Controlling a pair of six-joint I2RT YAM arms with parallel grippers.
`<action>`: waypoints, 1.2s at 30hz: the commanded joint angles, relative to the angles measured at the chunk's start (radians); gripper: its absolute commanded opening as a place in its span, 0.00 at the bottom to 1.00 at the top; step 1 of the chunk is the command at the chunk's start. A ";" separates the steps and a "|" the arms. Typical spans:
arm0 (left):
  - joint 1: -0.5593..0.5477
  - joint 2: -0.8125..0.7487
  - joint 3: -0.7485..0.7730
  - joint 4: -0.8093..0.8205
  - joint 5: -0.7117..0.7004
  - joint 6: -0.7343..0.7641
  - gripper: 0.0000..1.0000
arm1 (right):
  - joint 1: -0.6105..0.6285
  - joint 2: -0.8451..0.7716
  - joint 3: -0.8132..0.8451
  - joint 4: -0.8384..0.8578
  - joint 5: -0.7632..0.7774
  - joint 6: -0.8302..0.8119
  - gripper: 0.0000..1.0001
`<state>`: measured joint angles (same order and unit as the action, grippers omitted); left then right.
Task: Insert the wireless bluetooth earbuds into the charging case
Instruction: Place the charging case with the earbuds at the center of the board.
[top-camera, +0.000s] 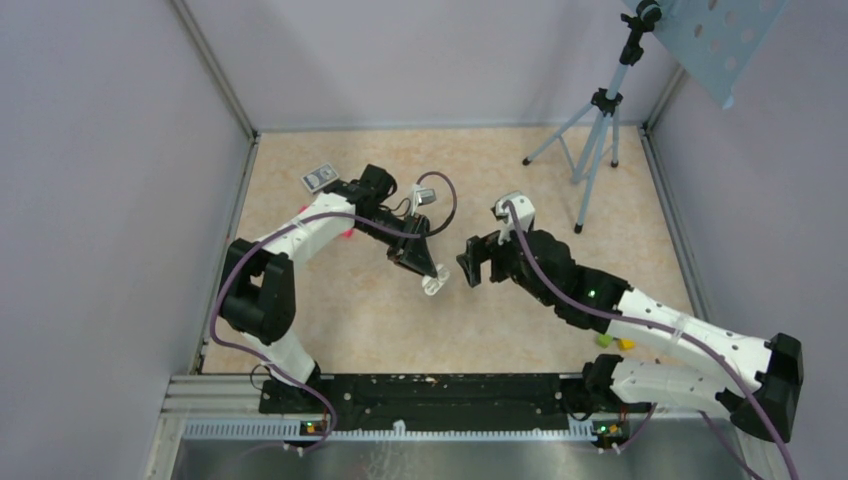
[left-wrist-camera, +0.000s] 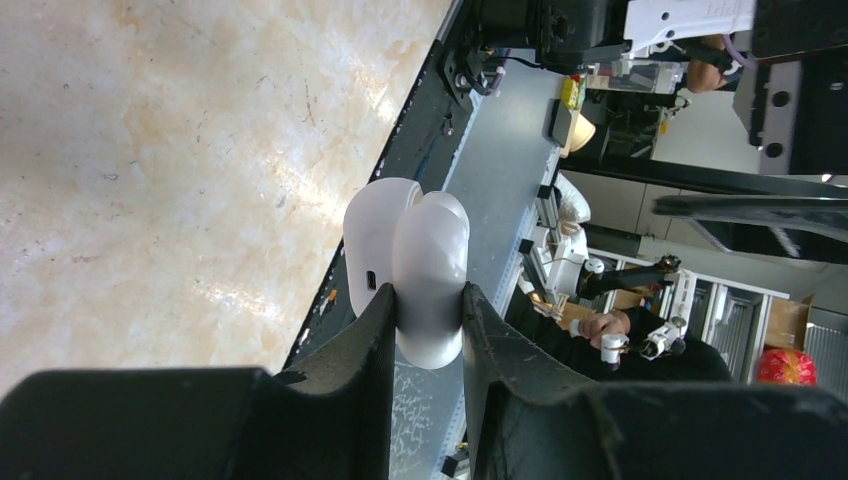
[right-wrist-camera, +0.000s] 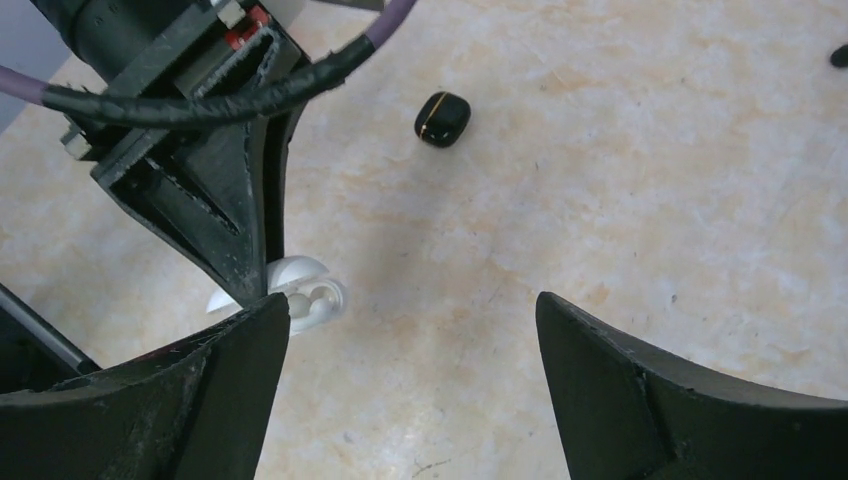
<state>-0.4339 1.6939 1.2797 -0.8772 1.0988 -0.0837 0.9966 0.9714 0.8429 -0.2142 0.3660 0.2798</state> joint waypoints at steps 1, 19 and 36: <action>-0.002 -0.008 0.040 0.004 0.033 0.002 0.00 | -0.007 0.021 -0.019 -0.031 -0.001 0.088 0.90; -0.002 -0.001 0.047 -0.003 0.031 0.002 0.00 | -0.006 0.130 -0.032 -0.021 -0.017 0.063 0.88; -0.004 -0.007 0.039 0.001 0.031 0.003 0.00 | -0.005 0.146 -0.009 0.031 -0.074 0.031 0.84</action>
<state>-0.4339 1.6939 1.2934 -0.8776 1.1027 -0.0837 0.9936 1.1156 0.7986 -0.2455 0.3088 0.3229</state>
